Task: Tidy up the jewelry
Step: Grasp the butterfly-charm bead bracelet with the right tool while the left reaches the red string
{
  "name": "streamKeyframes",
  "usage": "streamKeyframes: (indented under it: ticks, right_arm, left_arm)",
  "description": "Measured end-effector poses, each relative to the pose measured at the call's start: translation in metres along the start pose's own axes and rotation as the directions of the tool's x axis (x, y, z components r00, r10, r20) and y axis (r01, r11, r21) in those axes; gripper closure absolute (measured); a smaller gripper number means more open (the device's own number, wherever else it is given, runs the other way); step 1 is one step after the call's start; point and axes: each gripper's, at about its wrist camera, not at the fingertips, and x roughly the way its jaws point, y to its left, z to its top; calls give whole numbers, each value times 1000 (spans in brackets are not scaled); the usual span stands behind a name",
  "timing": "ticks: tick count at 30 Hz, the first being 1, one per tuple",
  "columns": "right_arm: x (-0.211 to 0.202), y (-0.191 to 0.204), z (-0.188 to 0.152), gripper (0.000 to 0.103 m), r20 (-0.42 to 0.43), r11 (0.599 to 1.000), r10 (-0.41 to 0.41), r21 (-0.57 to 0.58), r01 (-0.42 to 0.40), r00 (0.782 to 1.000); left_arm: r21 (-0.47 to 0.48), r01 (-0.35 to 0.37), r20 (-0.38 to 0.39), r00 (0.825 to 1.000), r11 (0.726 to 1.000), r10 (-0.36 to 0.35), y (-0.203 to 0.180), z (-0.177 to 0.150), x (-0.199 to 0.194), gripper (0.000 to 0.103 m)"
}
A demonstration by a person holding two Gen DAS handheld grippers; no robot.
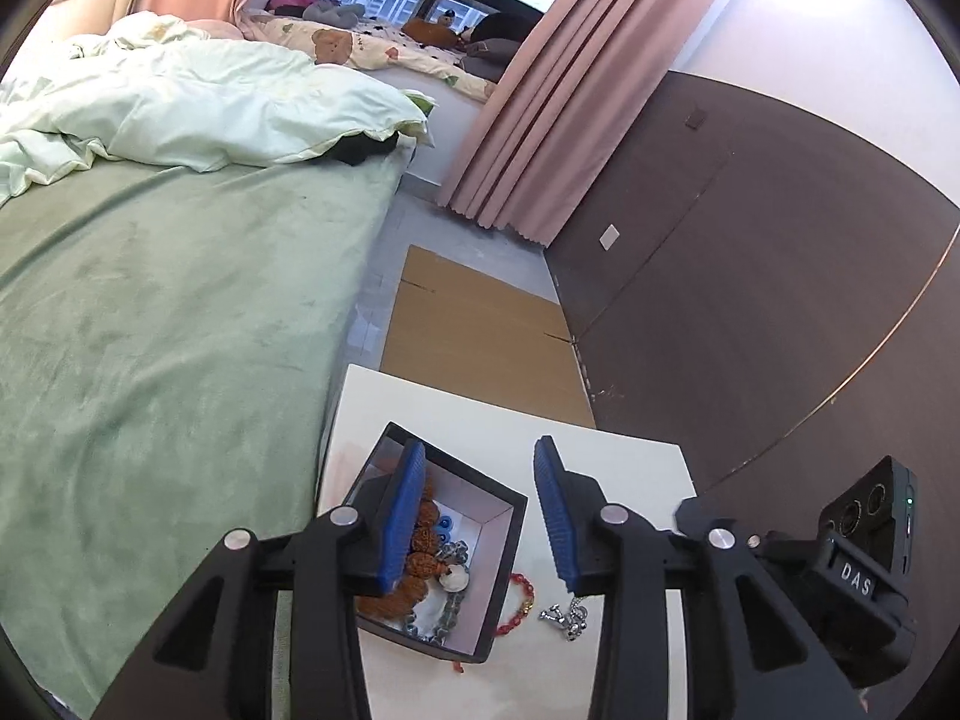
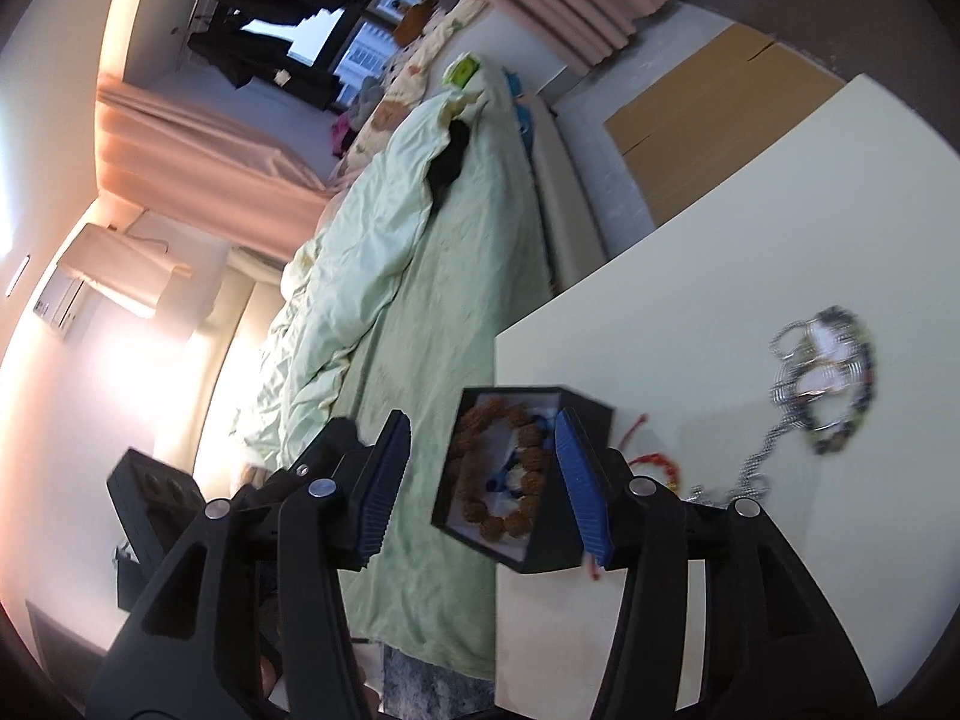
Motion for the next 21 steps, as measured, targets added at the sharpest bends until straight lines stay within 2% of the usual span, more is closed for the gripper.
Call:
streamKeyframes:
  ticks: [8,17,21]
  right_arm:
    - [-22,-14,10,52,20,999,-50,14,50,999]
    - [-37,-28,10,52,1,989,-147,-8,147,989]
    - [-40,-36,6,52,-25,982,-191,-22,190,981]
  left_arm:
    - [61,-1,-45,999,998,4,-15,-15,6,67]
    - [176,44,-158,987,983,-15,-55,-53,31,69]
    - [207,51,-217,976,977,-5,-65,-69,46,77]
